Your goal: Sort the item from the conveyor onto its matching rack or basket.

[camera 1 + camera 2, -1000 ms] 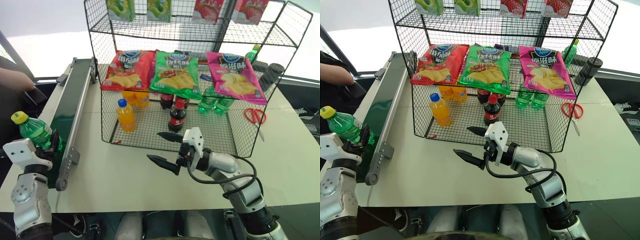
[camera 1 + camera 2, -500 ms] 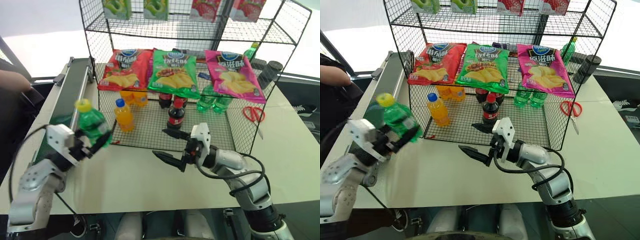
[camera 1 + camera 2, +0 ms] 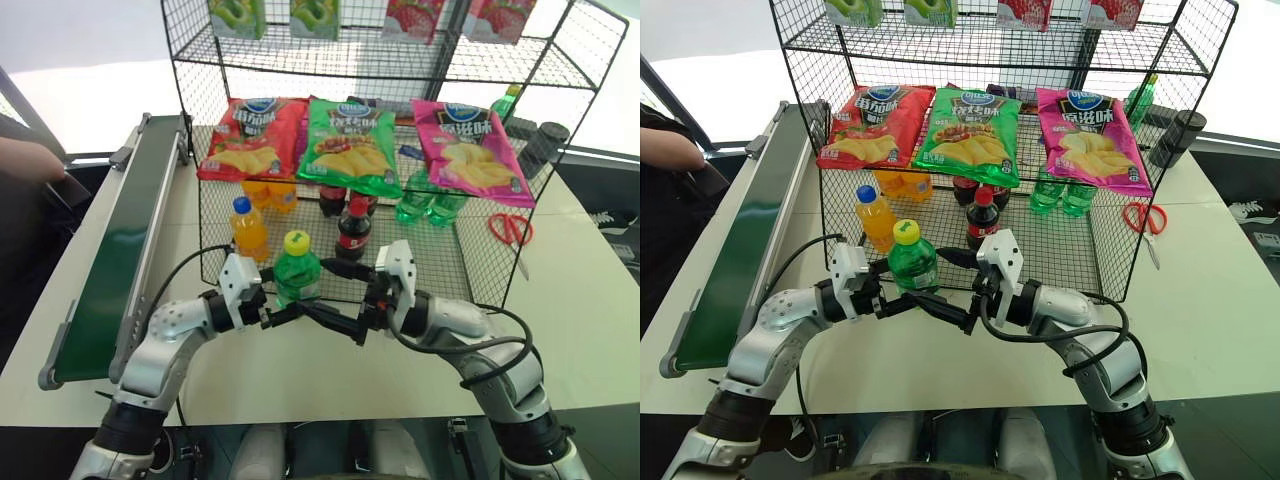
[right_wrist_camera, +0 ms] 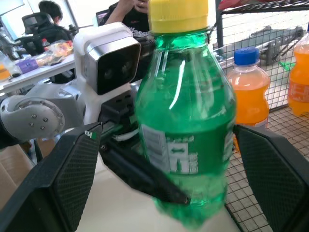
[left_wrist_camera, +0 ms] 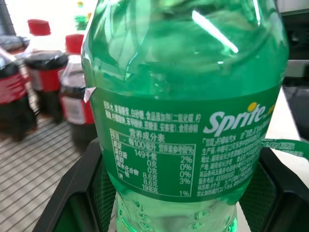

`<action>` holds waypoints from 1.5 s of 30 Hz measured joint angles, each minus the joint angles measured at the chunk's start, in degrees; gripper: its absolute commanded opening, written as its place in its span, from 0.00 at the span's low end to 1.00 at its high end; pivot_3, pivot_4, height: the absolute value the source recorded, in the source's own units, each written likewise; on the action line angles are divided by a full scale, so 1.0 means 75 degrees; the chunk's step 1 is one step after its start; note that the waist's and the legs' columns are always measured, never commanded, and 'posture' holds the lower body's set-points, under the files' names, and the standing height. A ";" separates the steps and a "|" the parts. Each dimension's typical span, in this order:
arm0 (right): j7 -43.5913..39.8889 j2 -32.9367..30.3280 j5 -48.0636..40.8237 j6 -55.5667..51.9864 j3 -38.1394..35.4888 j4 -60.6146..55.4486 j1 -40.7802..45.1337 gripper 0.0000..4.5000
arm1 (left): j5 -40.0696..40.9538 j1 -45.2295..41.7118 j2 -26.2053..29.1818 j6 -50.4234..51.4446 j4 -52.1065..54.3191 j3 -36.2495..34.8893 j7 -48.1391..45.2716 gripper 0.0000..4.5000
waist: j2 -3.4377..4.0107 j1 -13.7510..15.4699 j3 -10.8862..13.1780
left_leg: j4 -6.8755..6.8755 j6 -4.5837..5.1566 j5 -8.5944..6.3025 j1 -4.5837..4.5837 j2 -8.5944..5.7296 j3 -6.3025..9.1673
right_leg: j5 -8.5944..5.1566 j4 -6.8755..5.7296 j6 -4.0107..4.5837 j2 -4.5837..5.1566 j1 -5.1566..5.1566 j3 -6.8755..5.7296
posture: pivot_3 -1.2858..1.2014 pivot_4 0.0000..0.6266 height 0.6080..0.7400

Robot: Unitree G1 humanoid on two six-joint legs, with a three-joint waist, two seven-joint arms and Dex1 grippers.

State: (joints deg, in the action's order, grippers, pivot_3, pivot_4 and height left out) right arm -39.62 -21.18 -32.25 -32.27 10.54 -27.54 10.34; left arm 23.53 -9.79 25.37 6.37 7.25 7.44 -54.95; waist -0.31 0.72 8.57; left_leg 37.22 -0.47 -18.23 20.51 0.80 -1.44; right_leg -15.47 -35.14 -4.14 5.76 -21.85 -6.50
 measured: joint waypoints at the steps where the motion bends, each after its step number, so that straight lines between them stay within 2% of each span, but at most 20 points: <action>1: 0.0037 0.0003 0.0002 -0.0001 -0.0014 0.0000 0.0004 1.00 | -0.0061 -0.0072 -0.0052 -0.0090 -0.0074 0.0054 -0.0087 0.63 | 0.0000 0.0001 0.0000 | 0.0000 0.0000 0.0000 0.0000 0.0000 0.0000 | 0.0000 -0.0001 0.0000 -0.0001 0.0000 0.0000 | 0.52 0.24 0.88; 10: 0.0199 0.0038 -0.0034 -0.0125 -0.0046 0.0000 0.0017 1.00 | -0.0328 -0.0686 -0.0376 -0.0603 -0.0679 0.0415 -0.0763 0.63 | -0.0001 0.0002 0.0000 | 0.0003 0.0001 0.0000 -0.0001 0.0001 0.0000 | 0.0000 -0.0002 -0.0001 -0.0016 0.0002 0.0000 | 0.52 0.24 0.88; 15: 0.0281 0.0021 -0.0081 -0.0223 -0.0163 -0.0047 -0.0021 0.70 | -0.0402 -0.0817 -0.0493 -0.0610 -0.0807 0.0431 -0.0901 0.63 | -0.0002 0.0003 -0.0001 | 0.0004 0.0001 0.0000 -0.0001 0.0001 0.0001 | 0.0000 -0.0002 -0.0001 -0.0020 0.0003 0.0000 | 0.52 0.24 0.88; 19: 0.0292 0.0004 -0.0081 -0.0263 -0.0209 -0.0072 -0.0074 0.70 | -0.0420 -0.0819 -0.0562 -0.0603 -0.0876 0.0438 -0.0941 0.63 | -0.0002 0.0003 -0.0001 | 0.0005 0.0001 0.0001 -0.0001 0.0001 0.0001 | 0.0000 -0.0004 -0.0002 -0.0020 0.0003 0.0000 | 0.52 0.24 0.88; 22: 0.0329 0.0004 -0.0059 -0.0248 -0.0228 -0.0078 -0.0104 0.70 | -0.0400 -0.0888 -0.0628 -0.0425 -0.0886 0.0438 -0.0911 0.97 | -0.0002 0.0005 -0.0001 | 0.0006 0.0001 0.0001 -0.0001 0.0001 0.0001 | 0.0000 -0.0004 -0.0002 -0.0020 0.0003 0.0000 | 0.52 0.24 0.88; 23: 0.0358 0.0006 -0.0018 -0.0249 -0.0180 -0.0075 -0.0132 0.70 | -0.0398 -0.0961 -0.0662 -0.0406 -0.0886 0.0433 -0.0859 0.99 | -0.0003 0.0011 -0.0001 | 0.0006 0.0001 0.0001 -0.0001 0.0001 0.0002 | 0.0000 -0.0004 -0.0002 -0.0021 0.0004 -0.0001 | 0.52 0.24 0.88; 28: 0.0738 0.0168 0.0363 0.0126 -0.0222 -0.0004 -0.0278 0.70 | -0.0633 -0.0985 -0.0529 -0.0403 -0.0880 0.0434 -0.0708 0.99 | -0.0003 -0.0001 -0.0002 | 0.0004 0.0001 0.0001 -0.0003 0.0001 0.0001 | 0.0000 -0.0005 -0.0002 -0.0024 0.0004 0.0000 | 0.52 0.24 0.88; 33: 0.1348 0.0280 0.0720 0.0704 -0.0935 0.0086 -0.0611 0.70 | -0.0720 -0.0106 -0.0260 -0.0245 -0.0853 0.0309 -0.0330 0.99 | -0.0001 0.0001 -0.0002 | 0.0005 0.0001 0.0001 -0.0003 0.0004 0.0001 | 0.0000 -0.0005 -0.0002 -0.0018 0.0003 0.0002 | 0.52 0.24 0.88; 37: 0.2080 0.0395 0.1474 0.1332 -0.1317 0.0352 -0.0932 0.70 | -0.0696 0.0414 -0.0266 -0.0244 -0.0450 0.0106 -0.0005 0.99 | -0.0002 0.0021 -0.0002 | 0.0007 0.0000 0.0001 -0.0002 0.0003 0.0001 | 0.0000 -0.0005 -0.0002 -0.0011 0.0006 0.0002 | 0.52 0.24 0.88; 45: 0.3641 0.1248 0.2625 0.2566 -0.1931 0.2229 -0.0883 0.70 | -0.0473 0.0514 -0.0512 -0.0121 0.0499 0.0112 0.0384 0.99 | 0.0009 -0.0019 -0.0002 | 0.0005 -0.0001 0.0002 -0.0009 0.0006 -0.0003 | 0.0000 -0.0012 -0.0001 -0.0019 0.0004 0.0008 | 0.52 0.24 0.88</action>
State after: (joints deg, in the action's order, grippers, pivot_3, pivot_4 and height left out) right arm -12.31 -11.82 -12.56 -13.02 -3.94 -10.82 3.72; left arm 19.99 -5.93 21.53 5.46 10.99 8.28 -52.07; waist -0.24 0.57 8.56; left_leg 37.26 -0.48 -18.22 20.44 0.84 -1.46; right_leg -15.47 -35.24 -4.15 5.61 -21.81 -6.44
